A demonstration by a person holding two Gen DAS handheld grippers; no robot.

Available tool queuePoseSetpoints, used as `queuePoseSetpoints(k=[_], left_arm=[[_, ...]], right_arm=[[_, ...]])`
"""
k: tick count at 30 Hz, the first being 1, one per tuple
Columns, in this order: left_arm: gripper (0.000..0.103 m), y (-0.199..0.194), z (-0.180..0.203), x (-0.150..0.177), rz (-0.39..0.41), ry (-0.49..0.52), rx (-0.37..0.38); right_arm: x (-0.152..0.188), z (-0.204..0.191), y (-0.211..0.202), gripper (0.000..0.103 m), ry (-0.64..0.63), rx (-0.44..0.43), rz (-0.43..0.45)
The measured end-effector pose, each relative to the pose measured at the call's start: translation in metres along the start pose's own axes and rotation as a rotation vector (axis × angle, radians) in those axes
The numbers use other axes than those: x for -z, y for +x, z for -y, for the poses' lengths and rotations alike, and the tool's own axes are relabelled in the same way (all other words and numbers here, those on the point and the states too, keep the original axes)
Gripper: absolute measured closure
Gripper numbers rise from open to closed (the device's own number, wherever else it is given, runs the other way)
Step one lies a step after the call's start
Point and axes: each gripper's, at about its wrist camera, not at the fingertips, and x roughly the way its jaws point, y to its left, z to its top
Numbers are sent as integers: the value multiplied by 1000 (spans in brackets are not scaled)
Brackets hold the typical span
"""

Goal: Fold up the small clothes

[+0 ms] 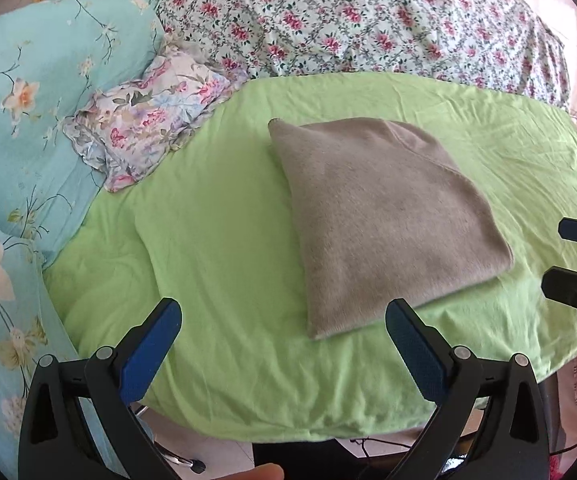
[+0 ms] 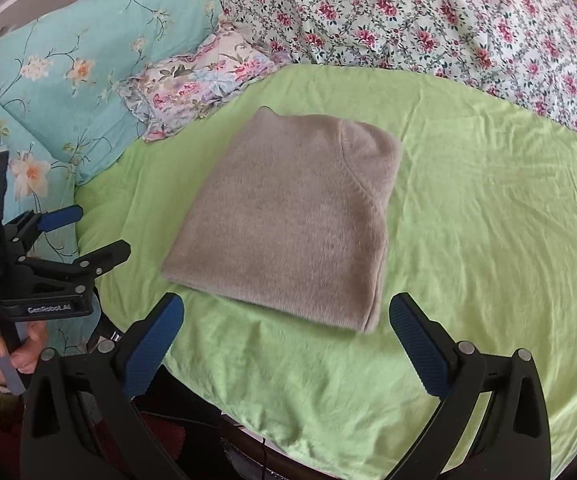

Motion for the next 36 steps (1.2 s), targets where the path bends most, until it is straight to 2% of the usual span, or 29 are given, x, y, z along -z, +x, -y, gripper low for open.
queuePoseSetpoints(k=[6, 10, 20, 36], left_arm=[[1, 7, -4, -23, 2, 6, -20], [1, 13, -5, -37, 10, 2, -32], [1, 42, 6, -46, -29, -13, -24], [1, 67, 9, -53, -60, -52, 6]], right_arm=[[-30, 1, -9, 0, -55, 16, 19], [-42, 12, 2, 0, -37, 10, 14], [-43, 26, 46, 0, 26, -13, -62], [-45, 35, 65, 0, 58, -11, -91]])
